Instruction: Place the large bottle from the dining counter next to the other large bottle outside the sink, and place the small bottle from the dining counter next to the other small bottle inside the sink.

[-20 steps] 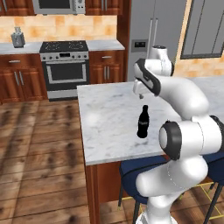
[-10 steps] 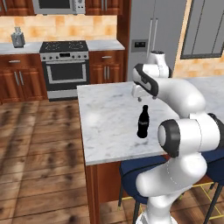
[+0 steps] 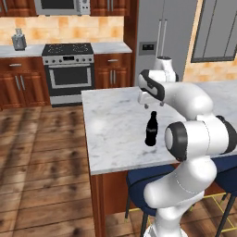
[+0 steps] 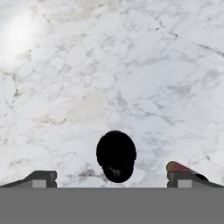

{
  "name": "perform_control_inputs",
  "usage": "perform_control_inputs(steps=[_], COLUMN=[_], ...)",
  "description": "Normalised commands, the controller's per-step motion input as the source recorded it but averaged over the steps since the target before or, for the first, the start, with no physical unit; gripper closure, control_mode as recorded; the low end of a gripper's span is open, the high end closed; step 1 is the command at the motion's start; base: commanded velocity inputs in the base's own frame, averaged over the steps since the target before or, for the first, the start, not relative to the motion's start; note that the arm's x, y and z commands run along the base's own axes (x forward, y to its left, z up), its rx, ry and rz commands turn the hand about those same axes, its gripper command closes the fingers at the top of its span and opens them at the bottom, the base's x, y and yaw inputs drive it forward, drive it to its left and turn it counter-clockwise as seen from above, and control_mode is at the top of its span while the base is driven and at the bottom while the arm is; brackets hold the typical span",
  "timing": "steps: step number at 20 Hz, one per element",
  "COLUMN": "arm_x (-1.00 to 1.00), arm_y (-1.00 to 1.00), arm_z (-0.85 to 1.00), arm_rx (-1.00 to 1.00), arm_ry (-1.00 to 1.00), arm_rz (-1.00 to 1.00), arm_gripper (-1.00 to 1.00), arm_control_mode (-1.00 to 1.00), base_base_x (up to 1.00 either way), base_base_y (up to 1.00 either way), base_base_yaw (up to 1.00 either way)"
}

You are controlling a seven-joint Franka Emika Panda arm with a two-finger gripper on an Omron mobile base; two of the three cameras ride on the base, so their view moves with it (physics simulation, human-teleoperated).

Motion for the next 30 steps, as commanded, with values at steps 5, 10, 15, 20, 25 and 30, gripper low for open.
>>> perform_control_inputs(steps=[5,10,15,20,25,30], arm_x=[-0.01,-0.03,-0.07,-0.04,0.01,0.07], arm_y=[0.00,-0.04,-0.10,-0.06,0.00,0.00], arm_z=[-0.09,-0.25,-0.15,-0.11,-0.05,0.10], arm_rx=[0.00,0.00,0.00,0.00,0.00,0.00], arm_ry=[0.02,0.03,0.05,0.07,0.06,0.15], arm_rz=[0.00,0.00,0.00,0.00,0.00,0.00], arm_gripper=[-1.00,-1.00,-1.00,-1.00,-1.00,-1.00], arm_control_mode=[-1.00,-1.00,-1.00,-1.00,-1.00,-1.00], base_base_x=[0.00,0.00,0.00,0.00,0.00,0.00], base_base_y=[0.00,0.00,0.00,0.00,0.00,0.00], base_base_yaw=[0.00,0.00,0.00,0.00,0.00,0.00])
